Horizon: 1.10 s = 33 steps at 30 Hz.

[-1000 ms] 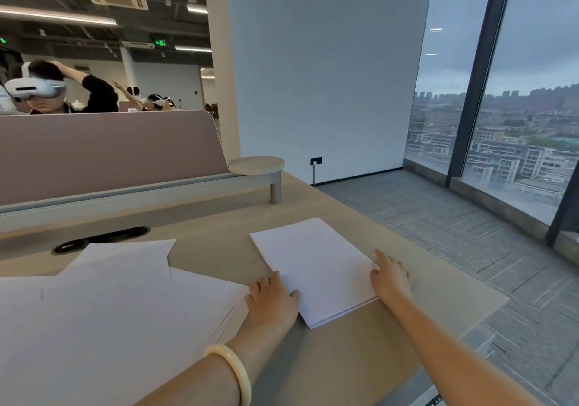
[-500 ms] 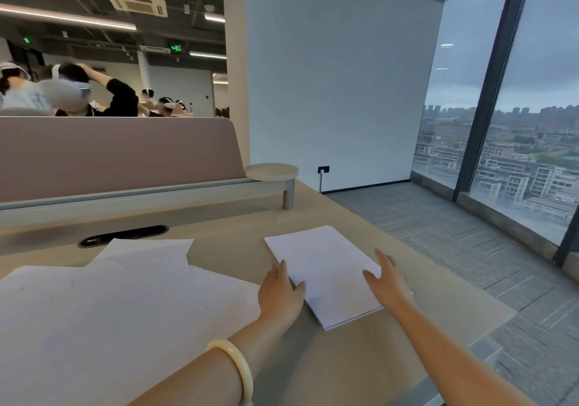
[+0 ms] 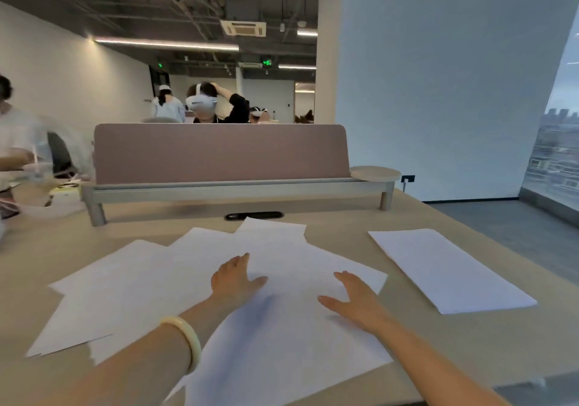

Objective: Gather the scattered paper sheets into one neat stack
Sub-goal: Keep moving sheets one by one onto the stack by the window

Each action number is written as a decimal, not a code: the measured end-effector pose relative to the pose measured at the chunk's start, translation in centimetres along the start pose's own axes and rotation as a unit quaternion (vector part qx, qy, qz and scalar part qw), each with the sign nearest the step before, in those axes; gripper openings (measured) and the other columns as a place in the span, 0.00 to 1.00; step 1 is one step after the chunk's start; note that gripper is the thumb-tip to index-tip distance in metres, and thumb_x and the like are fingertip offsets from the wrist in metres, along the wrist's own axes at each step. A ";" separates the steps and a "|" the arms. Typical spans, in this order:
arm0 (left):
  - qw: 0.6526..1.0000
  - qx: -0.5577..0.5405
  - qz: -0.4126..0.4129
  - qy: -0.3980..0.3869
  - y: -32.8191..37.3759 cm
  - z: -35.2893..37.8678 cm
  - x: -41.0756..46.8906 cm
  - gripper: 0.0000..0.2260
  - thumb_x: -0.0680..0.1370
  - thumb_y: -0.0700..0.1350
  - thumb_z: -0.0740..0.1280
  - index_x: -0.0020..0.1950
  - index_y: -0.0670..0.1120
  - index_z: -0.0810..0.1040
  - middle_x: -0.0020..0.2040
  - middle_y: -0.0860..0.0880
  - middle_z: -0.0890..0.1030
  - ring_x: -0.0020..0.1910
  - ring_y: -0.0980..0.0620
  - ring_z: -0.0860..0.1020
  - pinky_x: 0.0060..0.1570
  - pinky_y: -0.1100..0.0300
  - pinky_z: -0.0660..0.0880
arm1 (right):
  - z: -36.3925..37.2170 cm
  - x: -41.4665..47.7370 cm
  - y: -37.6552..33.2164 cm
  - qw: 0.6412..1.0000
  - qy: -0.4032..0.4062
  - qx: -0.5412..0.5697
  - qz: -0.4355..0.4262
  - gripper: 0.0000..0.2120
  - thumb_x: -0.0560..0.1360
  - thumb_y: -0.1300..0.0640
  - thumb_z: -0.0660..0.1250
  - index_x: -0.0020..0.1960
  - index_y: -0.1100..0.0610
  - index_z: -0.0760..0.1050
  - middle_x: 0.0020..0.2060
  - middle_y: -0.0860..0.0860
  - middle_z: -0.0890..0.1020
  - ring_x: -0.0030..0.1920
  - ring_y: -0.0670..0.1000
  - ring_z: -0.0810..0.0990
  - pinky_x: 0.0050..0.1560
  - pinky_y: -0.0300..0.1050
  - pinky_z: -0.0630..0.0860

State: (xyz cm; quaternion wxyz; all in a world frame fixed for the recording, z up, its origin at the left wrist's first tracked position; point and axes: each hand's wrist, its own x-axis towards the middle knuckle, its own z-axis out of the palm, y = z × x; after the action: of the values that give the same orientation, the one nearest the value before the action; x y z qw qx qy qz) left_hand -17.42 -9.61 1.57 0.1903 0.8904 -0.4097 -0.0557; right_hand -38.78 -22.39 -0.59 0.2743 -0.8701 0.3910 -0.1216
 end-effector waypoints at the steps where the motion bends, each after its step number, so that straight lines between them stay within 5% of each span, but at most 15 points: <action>1: 1.000 0.009 -0.008 -0.001 -1.9 -0.7 -0.5 0.34 0.76 0.62 0.59 0.77 0.49 0.53 0.76 0.49 0.59 0.74 0.46 0.59 0.71 0.51 0.60 | 1.1 -0.1 -1.1 0.999 -0.014 -0.039 0.007 0.39 0.72 0.34 0.60 0.77 0.50 0.51 0.77 0.48 0.51 0.77 0.49 0.49 0.77 0.51 0.48; 12: 0.985 0.098 -0.021 -0.143 -14.7 -4.0 -5.6 0.41 0.71 0.72 0.54 0.77 0.54 0.46 0.79 0.51 0.45 0.77 0.44 0.43 0.74 0.45 0.46 | 6.8 3.0 -8.1 0.974 -0.091 -0.209 -0.004 0.38 0.74 0.31 0.50 0.77 0.49 0.45 0.77 0.46 0.45 0.77 0.51 0.42 0.76 0.57 0.40; 20: 0.987 0.068 0.014 -0.145 -15.3 -4.6 -4.8 0.69 0.40 0.84 0.41 0.78 0.54 0.47 0.78 0.53 0.50 0.77 0.48 0.49 0.74 0.50 0.49 | 8.9 5.8 -13.4 0.967 -0.162 -0.166 -0.102 0.37 0.77 0.37 0.55 0.77 0.49 0.41 0.77 0.46 0.46 0.77 0.48 0.42 0.76 0.53 0.41; 24: 0.980 0.068 0.074 -0.171 -15.4 -4.1 -4.3 0.64 0.44 0.84 0.40 0.77 0.57 0.46 0.78 0.54 0.45 0.78 0.49 0.43 0.76 0.51 0.45 | 9.4 7.1 -14.0 0.984 -0.123 -0.070 -0.106 0.34 0.77 0.40 0.57 0.77 0.48 0.46 0.77 0.45 0.49 0.77 0.47 0.45 0.77 0.48 0.44; 28: 0.971 0.114 0.120 -0.171 -15.8 -3.9 -4.5 0.59 0.49 0.82 0.34 0.77 0.57 0.47 0.78 0.55 0.43 0.77 0.51 0.40 0.75 0.54 0.40 | 6.6 8.4 -10.4 0.997 -0.014 -0.077 0.009 0.32 0.78 0.40 0.54 0.77 0.51 0.51 0.77 0.49 0.54 0.77 0.50 0.52 0.76 0.48 0.51; 33: 0.983 0.128 0.060 -0.115 -16.3 -3.6 -4.0 0.61 0.50 0.79 0.30 0.78 0.50 0.48 0.79 0.50 0.44 0.78 0.49 0.42 0.76 0.53 0.42 | 6.1 7.6 -6.9 0.993 -0.032 -0.094 0.058 0.32 0.79 0.39 0.48 0.77 0.54 0.47 0.77 0.51 0.52 0.77 0.51 0.49 0.76 0.49 0.49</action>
State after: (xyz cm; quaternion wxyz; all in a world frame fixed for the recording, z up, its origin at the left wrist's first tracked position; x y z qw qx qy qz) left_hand -7.58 4.16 -1.64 0.0293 0.8689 -0.4852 -0.0935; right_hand -26.89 -22.03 -1.70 0.2103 -0.8713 0.4414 -0.0407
